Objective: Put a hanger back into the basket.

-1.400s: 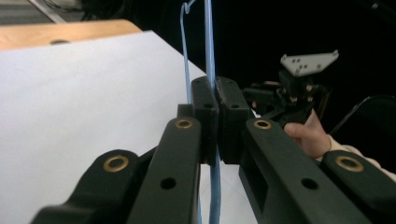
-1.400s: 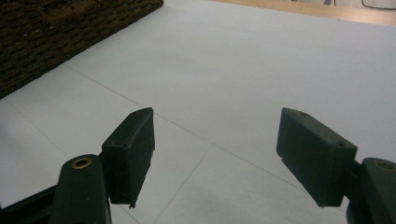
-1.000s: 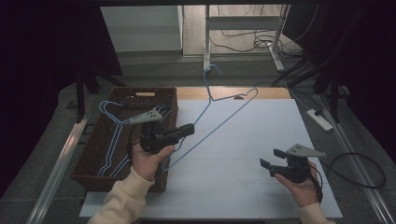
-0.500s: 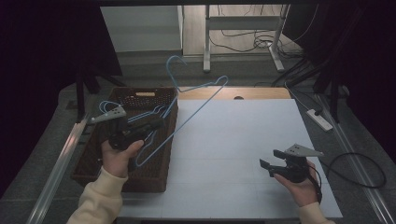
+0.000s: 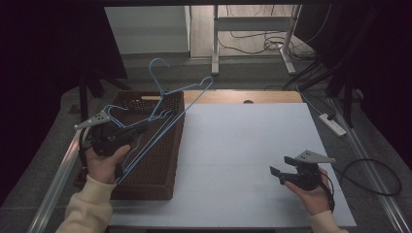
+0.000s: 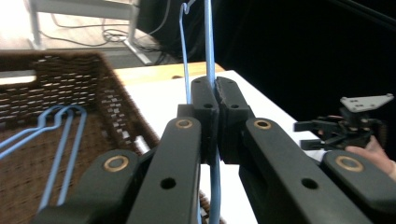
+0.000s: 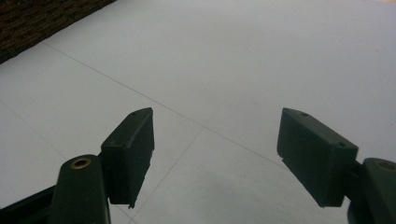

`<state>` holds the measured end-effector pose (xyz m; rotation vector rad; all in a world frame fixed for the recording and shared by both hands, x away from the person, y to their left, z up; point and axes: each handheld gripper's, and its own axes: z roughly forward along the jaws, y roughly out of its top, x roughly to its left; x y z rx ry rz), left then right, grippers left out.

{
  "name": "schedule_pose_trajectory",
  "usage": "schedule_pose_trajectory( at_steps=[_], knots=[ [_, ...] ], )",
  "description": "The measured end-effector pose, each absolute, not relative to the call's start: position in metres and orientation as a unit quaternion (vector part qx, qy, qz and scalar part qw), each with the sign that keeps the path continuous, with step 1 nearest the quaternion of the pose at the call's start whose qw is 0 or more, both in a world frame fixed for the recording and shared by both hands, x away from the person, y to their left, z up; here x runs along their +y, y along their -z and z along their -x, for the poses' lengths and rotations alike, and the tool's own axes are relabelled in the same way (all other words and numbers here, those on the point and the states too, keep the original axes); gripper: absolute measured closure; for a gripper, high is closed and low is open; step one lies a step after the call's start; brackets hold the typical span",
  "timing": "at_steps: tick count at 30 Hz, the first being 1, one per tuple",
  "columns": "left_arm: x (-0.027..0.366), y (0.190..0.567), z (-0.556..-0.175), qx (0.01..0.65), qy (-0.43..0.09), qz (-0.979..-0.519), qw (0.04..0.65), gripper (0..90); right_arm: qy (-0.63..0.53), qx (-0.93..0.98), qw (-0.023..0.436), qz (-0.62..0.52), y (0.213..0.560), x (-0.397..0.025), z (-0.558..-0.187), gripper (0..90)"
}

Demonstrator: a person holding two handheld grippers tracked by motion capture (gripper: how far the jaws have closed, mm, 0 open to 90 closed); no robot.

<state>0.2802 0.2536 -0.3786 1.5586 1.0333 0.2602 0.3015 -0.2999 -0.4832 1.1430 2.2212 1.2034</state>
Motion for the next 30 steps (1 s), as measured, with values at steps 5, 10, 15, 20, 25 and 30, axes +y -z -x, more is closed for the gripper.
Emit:
schedule_pose_trajectory(
  at_steps=[5,10,15,20,25,30],
  knots=[
    [0.278,0.383,-0.281,0.458,-0.124,-0.659,0.584,87.1,-0.426,0.788,0.184,-0.405,0.483,-0.299,-0.301,28.4],
    [0.292,0.388,-0.282,0.468,-0.132,-0.657,0.576,87.1,-0.424,0.789,0.184,-0.405,0.484,-0.299,-0.302,28.4],
    [0.304,0.395,-0.28,0.475,-0.136,-0.654,0.573,87.1,-0.423,0.789,0.183,-0.406,0.484,-0.299,-0.301,28.4],
    [0.314,0.403,-0.28,0.479,-0.132,-0.656,0.568,87.1,-0.423,0.789,0.184,-0.407,0.484,-0.299,-0.302,28.4],
    [0.319,0.408,-0.28,0.48,-0.131,-0.662,0.561,87.1,-0.422,0.788,0.185,-0.407,0.484,-0.3,-0.302,28.4],
    [0.323,0.414,-0.281,0.481,-0.126,-0.668,0.554,87.1,-0.422,0.787,0.185,-0.409,0.484,-0.301,-0.302,28.4]
  ],
)
